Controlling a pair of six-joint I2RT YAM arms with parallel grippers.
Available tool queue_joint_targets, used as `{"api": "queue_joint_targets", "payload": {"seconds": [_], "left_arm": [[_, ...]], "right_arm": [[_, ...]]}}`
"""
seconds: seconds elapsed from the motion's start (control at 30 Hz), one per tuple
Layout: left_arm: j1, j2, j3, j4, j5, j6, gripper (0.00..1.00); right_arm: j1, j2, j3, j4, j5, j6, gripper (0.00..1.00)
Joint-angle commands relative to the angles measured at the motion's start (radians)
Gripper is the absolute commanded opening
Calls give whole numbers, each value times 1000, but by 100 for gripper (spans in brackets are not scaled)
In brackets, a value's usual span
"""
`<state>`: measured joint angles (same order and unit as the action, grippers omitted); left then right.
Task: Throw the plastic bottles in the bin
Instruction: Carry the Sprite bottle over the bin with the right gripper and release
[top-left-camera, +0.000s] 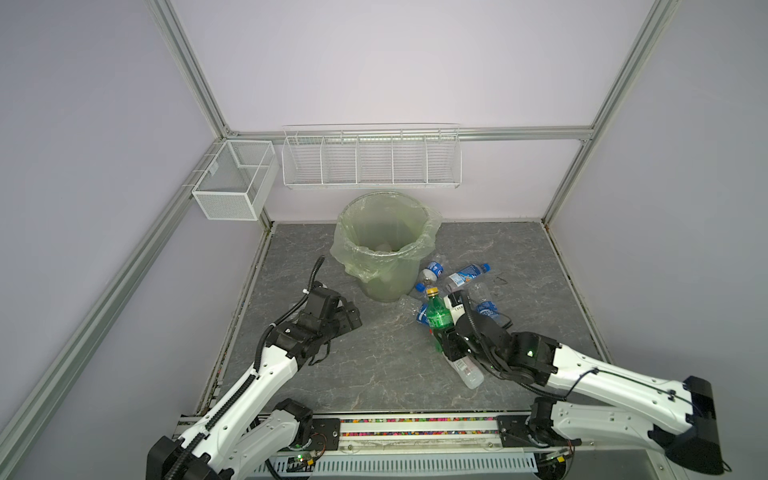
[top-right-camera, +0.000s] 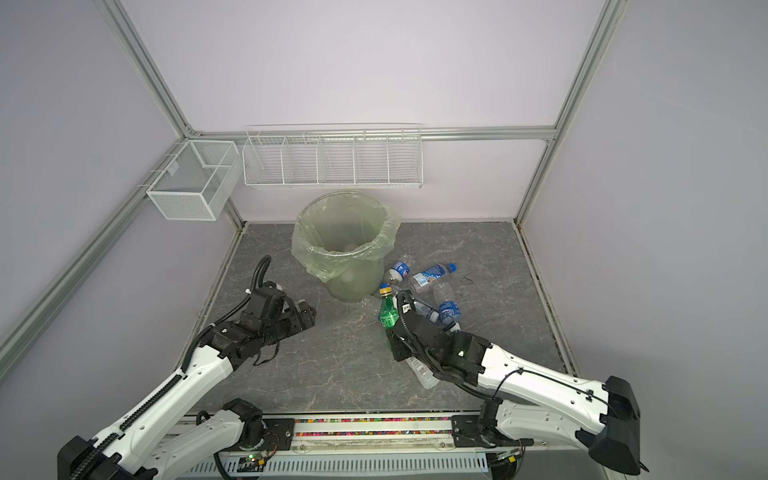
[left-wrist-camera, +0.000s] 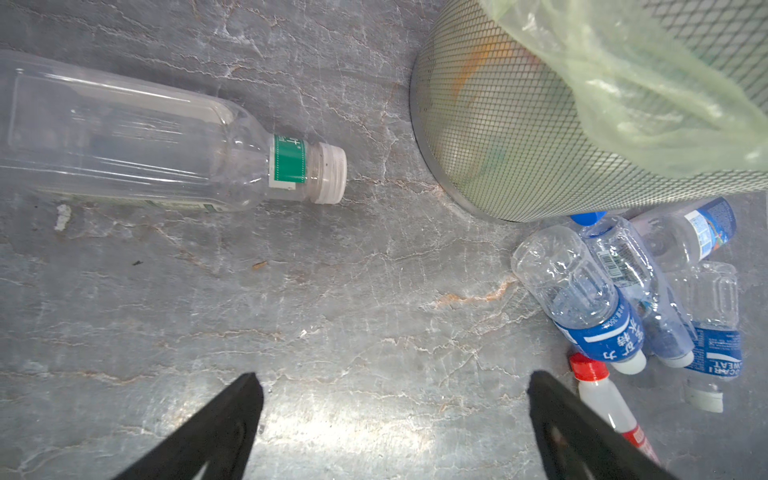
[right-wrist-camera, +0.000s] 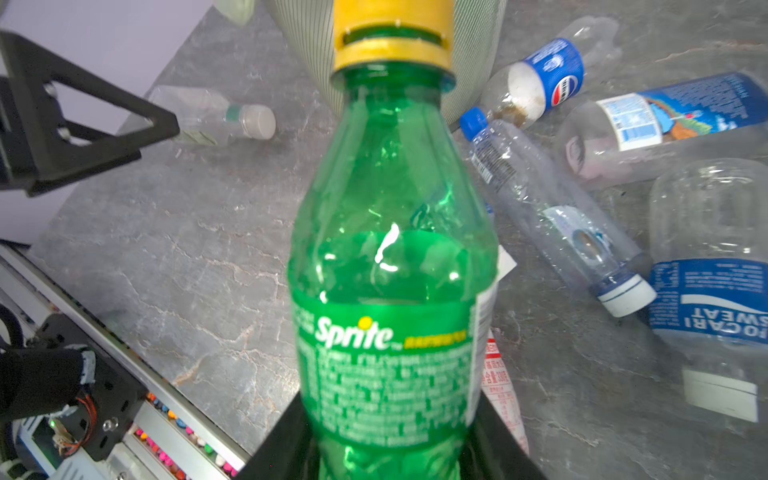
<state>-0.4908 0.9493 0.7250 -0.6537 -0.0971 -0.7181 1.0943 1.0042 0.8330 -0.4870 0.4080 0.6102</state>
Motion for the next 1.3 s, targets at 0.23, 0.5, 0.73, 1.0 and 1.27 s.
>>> {"api": "queue_joint_targets", "payload": {"seconds": [0.23, 0.5, 0.73, 1.0, 1.27], "left_arm": [[6, -17, -23, -26, -28, 9, 100], [6, -1, -32, -14, -31, -2, 100], [6, 5, -31, 6, -15, -12, 100], [6, -8, -17, 25, 8, -2, 100], [6, -8, -23, 24, 15, -19, 100]], "right_arm": [[-9, -197, 12, -99, 162, 65, 47], [-13, -272, 21, -145, 200, 48, 48], [-14, -276, 40, -136, 191, 8, 48], [-32, -219, 159, -107, 143, -131, 50], [-98, -108, 305, -103, 85, -224, 50]]}}
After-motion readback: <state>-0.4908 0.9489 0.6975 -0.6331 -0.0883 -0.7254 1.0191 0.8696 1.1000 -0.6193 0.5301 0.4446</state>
